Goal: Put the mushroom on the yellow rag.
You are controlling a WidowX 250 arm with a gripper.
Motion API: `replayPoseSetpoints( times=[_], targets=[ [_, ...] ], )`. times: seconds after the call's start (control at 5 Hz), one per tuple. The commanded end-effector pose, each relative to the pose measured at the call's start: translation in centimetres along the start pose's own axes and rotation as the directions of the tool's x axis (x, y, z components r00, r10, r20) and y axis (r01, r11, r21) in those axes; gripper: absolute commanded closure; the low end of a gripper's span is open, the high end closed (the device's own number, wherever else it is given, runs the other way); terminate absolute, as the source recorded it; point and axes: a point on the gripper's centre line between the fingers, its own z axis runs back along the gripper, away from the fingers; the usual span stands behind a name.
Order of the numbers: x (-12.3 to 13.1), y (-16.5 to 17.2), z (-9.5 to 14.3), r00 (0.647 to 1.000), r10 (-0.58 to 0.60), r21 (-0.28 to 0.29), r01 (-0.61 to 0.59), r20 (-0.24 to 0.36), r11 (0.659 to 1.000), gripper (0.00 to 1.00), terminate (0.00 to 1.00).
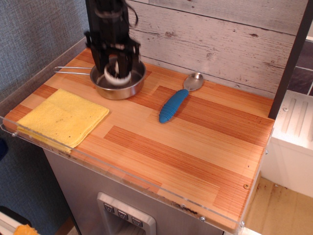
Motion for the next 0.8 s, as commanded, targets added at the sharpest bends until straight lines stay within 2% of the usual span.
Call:
replayPoseSetpoints(
  times=[0.0, 0.2, 0.6],
  targets=[
    [-5.7, 4.0, 4.2, 0.995, 0.075, 0.014, -0.077, 0.066, 0.997, 1.00, 0.00],
    [-8.7, 5.9, 3.3, 0.993, 0.117, 0.026, -0.118, 0.020, 0.993, 1.00, 0.00],
    [-11.0, 6.0, 1.4, 0.995, 0.093, 0.051, -0.091, -0.035, 0.995, 1.00, 0.00]
  ],
)
